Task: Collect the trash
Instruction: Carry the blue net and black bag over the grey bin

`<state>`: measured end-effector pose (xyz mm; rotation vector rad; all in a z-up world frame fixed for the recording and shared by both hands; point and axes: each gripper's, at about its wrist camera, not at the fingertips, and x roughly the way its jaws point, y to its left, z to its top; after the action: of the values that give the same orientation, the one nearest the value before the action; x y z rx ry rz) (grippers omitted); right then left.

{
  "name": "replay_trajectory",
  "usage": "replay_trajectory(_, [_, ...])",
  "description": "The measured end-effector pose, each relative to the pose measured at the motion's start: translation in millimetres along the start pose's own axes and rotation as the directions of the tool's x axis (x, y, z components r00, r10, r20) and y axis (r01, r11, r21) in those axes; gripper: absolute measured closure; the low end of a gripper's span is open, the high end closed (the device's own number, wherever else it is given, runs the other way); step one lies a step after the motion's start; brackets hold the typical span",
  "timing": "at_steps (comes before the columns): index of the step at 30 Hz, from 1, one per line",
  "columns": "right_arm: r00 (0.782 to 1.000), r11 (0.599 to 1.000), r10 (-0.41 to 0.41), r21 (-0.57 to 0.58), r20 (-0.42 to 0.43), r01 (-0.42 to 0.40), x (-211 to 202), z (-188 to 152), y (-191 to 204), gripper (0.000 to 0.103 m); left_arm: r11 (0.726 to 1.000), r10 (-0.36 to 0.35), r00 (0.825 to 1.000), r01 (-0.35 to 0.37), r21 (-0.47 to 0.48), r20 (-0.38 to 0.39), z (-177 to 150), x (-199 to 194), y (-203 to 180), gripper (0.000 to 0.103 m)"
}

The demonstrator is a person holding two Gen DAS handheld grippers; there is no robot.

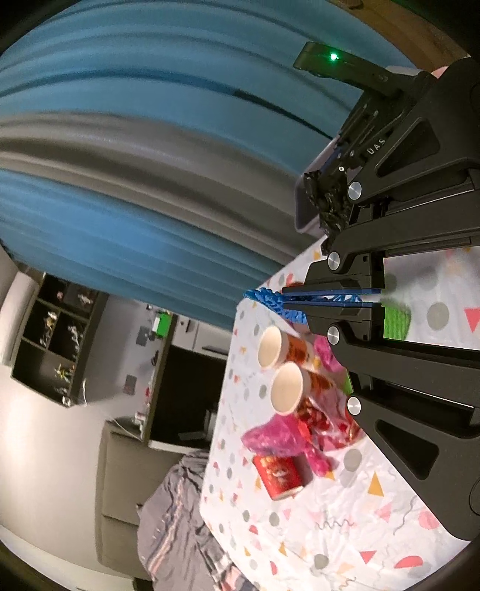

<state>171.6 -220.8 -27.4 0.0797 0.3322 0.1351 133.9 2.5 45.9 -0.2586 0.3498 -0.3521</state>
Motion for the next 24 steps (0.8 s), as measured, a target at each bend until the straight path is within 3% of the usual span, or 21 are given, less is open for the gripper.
replay_trajectory(14, [0.995, 0.995, -0.087, 0.048, 0.052, 0.084, -20.4, 5.8, -45.6, 0.098, 0.989, -0.114, 0.993, 0.117, 0.093, -0.033, 6.6, 38.1, -63.9, 0.102])
replay_trajectory(24, [0.978, 0.977, -0.198, 0.096, 0.072, 0.19, -23.6, 8.7, -99.1, 0.098, 0.957, -0.23, 0.968, 0.244, 0.156, -0.101, -0.4, 95.9, -122.1, 0.102])
